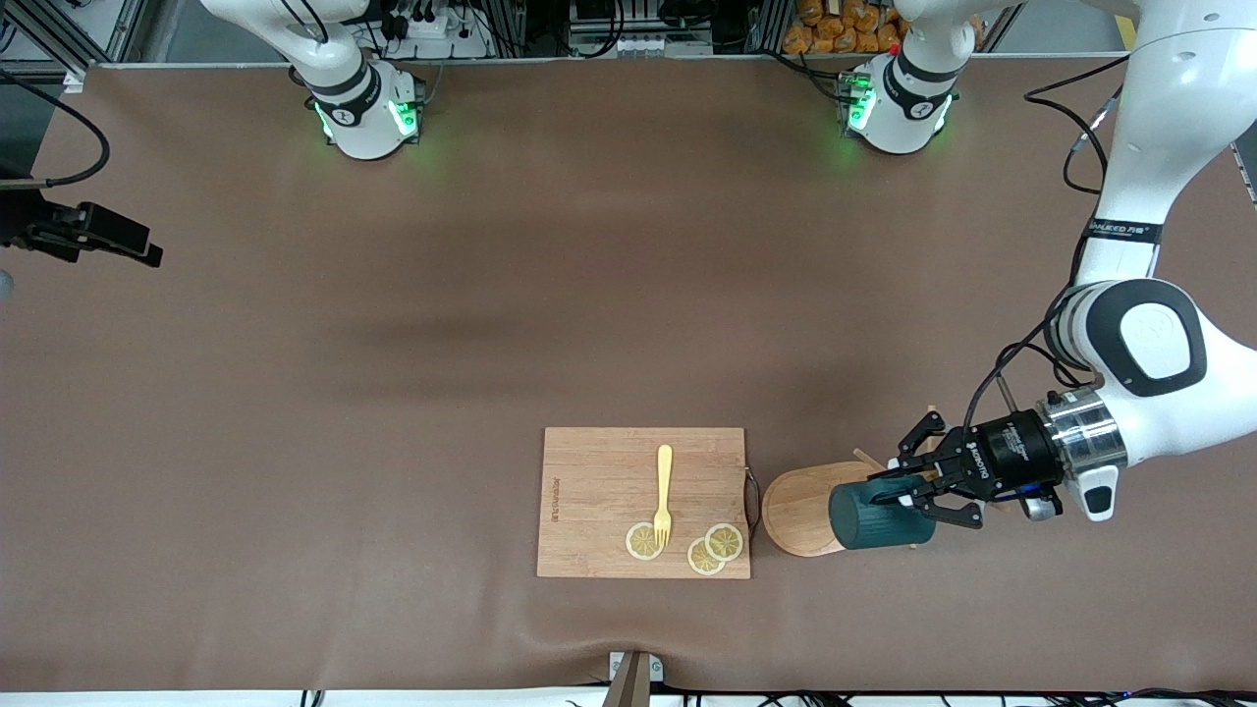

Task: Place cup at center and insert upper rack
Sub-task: 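Hook the mug handle onto a peg of the mug tree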

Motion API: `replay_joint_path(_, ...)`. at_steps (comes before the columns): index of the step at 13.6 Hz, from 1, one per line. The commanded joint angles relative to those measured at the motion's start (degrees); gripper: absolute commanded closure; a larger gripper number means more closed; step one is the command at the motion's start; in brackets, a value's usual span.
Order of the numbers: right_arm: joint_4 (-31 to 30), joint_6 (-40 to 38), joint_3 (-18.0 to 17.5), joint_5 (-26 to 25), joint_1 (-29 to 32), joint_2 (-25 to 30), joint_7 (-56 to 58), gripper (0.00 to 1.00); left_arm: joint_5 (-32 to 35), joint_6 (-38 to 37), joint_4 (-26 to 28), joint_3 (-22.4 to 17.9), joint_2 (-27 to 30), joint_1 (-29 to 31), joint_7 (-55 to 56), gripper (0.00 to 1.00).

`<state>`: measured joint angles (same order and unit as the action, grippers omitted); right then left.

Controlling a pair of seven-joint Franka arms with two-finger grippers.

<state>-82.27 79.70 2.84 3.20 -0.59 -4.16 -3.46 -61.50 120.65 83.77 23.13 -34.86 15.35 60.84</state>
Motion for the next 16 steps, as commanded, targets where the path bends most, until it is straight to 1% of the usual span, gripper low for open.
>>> replay_joint_path(1, 0.5, -0.8, -0.7, 0.4, 0.6, 0.2, -0.9, 0.0, -2.6, -3.1, 1.1, 0.8, 0.2, 2.4, -3.6, 1.0)
replay_joint_path(5, 0.5, -0.7, -0.8, 0.5, 0.4, 0.2, -0.9, 0.0, -5.3, -5.2, 1.2, 0.8, -1.5, 3.8, -8.5, 1.0)
replay_joint_path(10, 0.5, -0.7, -0.8, 0.5, 0.3, 0.1, -0.9, 0.0, -6.3, -5.6, 1.1, 0.8, -2.1, 4.2, -9.7, 1.0)
replay_joint_path(11, 0.5, -0.6, -0.8, 0.5, 0.3, 0.1, -0.9, 0.0, -6.4, -5.6, 1.0, 0.8, -2.5, 4.2, -10.0, 0.93)
replay_joint_path(12, 0.5, -0.6, -0.8, 0.5, 0.3, 0.1, -0.9, 0.0, -6.4, -5.9, 1.0, 0.8, -2.6, 4.4, -10.8, 0.65)
replay_joint_path(13, 0.5, -0.7, -0.8, 0.5, 0.3, 0.1, -0.9, 0.0, -7.0, -6.3, 1.0, 0.8, -2.8, 4.5, -11.7, 0.46)
replay_joint_path(14, 0.5, -0.7, -0.8, 0.5, 0.3, 0.1, -0.9, 0.0, -7.8, -6.4, 1.0, 0.8, -2.9, 4.6, -11.9, 0.3)
replay_joint_path(15, 0.5, -0.7, -0.8, 0.5, 0.3, 0.0, -0.9, 0.0, -8.3, -6.4, 1.0, 0.8, -2.9, 4.6, -12.0, 0.01)
replay_joint_path(16, 0.5, -0.6, -0.8, 0.5, 0.3, 0.1, -0.9, 0.0, -8.3, -6.4, 0.8, 0.8, -2.8, 4.6, -12.0, 0.0)
